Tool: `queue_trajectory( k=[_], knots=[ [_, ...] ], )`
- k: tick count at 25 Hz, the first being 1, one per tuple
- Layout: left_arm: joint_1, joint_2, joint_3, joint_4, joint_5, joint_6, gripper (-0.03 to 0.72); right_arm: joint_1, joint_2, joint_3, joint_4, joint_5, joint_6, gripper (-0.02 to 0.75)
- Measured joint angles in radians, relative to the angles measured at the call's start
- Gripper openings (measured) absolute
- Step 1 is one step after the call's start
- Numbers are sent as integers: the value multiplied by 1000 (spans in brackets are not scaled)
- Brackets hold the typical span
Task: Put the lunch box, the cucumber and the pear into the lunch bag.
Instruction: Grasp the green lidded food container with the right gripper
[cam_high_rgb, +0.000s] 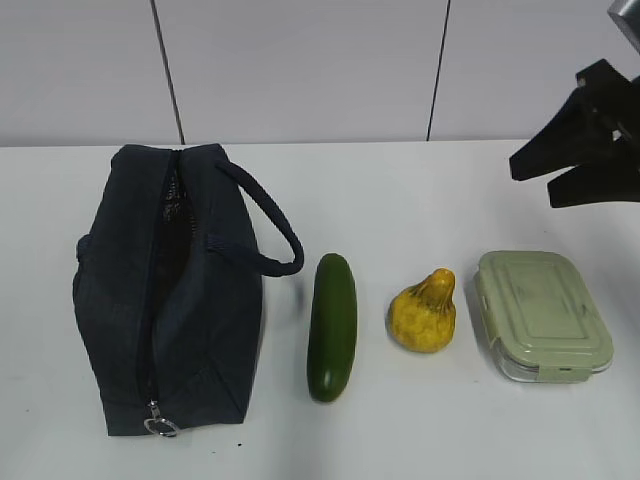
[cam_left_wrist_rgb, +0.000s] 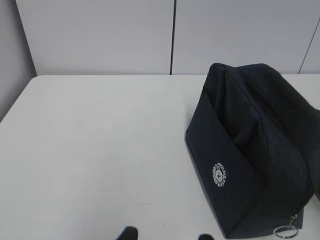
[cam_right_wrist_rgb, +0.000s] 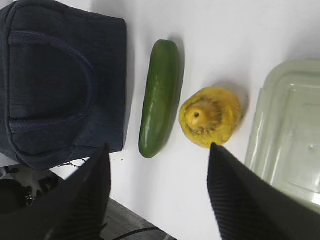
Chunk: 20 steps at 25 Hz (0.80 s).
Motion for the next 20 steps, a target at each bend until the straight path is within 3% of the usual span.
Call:
queue_trajectory(
  k=[9, 20],
  knots=[
    [0, 0, 0, 0, 0, 0, 237, -195, 111, -4, 9, 58, -87, 475],
    [0, 0, 0, 0, 0, 0, 237, -212, 190, -6, -169, 56, -48, 475]
  ],
)
